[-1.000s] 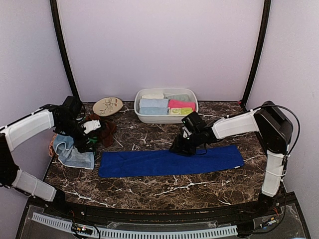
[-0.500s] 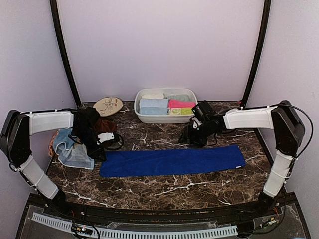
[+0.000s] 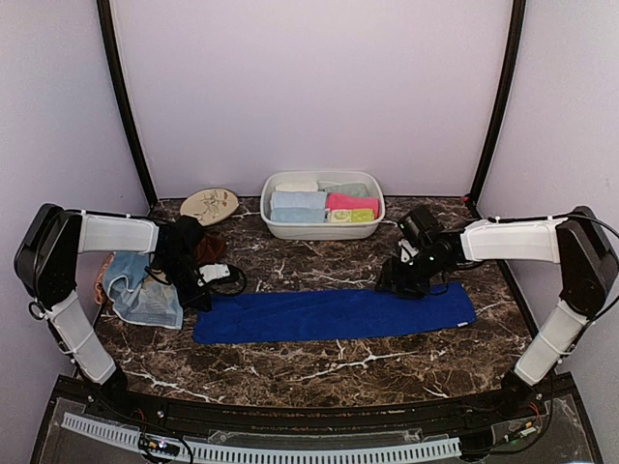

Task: Roll the towels
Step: Adjust the towel at the center of the board.

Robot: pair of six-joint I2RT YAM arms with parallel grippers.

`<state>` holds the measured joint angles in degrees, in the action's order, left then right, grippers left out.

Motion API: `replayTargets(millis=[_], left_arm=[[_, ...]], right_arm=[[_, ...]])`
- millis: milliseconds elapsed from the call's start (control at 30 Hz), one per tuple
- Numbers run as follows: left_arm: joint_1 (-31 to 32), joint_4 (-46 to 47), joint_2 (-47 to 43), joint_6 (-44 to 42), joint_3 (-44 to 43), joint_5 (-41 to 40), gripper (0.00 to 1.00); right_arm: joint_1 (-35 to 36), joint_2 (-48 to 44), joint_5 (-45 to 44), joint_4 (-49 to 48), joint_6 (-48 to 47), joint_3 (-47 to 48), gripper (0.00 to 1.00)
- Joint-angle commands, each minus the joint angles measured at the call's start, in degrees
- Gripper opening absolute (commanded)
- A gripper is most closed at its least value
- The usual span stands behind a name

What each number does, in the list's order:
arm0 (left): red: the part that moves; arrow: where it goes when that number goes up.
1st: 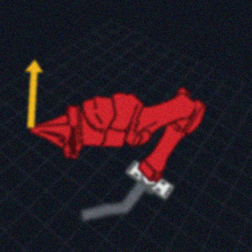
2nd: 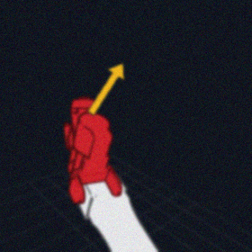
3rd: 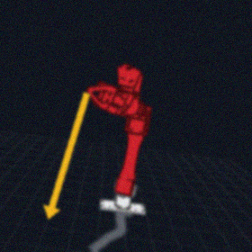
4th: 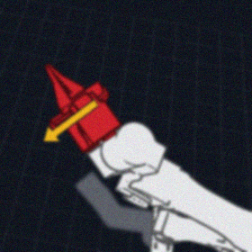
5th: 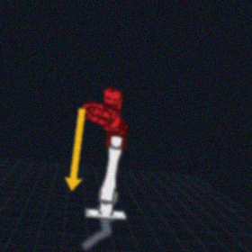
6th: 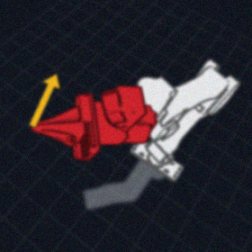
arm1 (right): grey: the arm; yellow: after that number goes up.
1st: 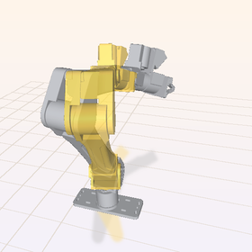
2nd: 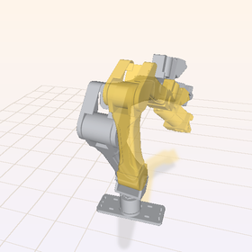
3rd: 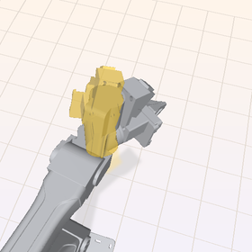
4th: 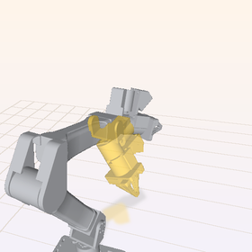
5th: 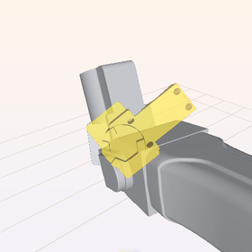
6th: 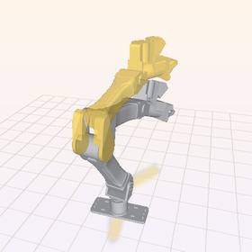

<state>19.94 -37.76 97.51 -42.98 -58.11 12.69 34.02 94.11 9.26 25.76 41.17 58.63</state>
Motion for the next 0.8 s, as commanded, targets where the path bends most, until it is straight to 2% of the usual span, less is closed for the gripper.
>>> replayTargets(millis=[0,400,567,767], left_arm=[[0.2,0.1,0.1,1.6,-0.7,0.4,0.0],[0.0,-4.8,-2.6,5.0,-3.9,1.8,0.0],[-0.2,-6.2,-2.7,6.0,-5.0,0.3,0.0],[-0.6,-2.7,0.1,8.7,-5.4,-5.1,0.0]], right_arm=[[-2.8,-2.1,-1.4,0.6,-0.8,-5.2,0.57],[-7.7,3.1,-1.8,-2.2,-2.2,-9.1,0.57],[-8.9,2.9,-2.0,-2.9,-2.6,-10.5,0.57],[-9.7,2.5,-1.6,-3.5,-2.8,-11.5,0.57]])
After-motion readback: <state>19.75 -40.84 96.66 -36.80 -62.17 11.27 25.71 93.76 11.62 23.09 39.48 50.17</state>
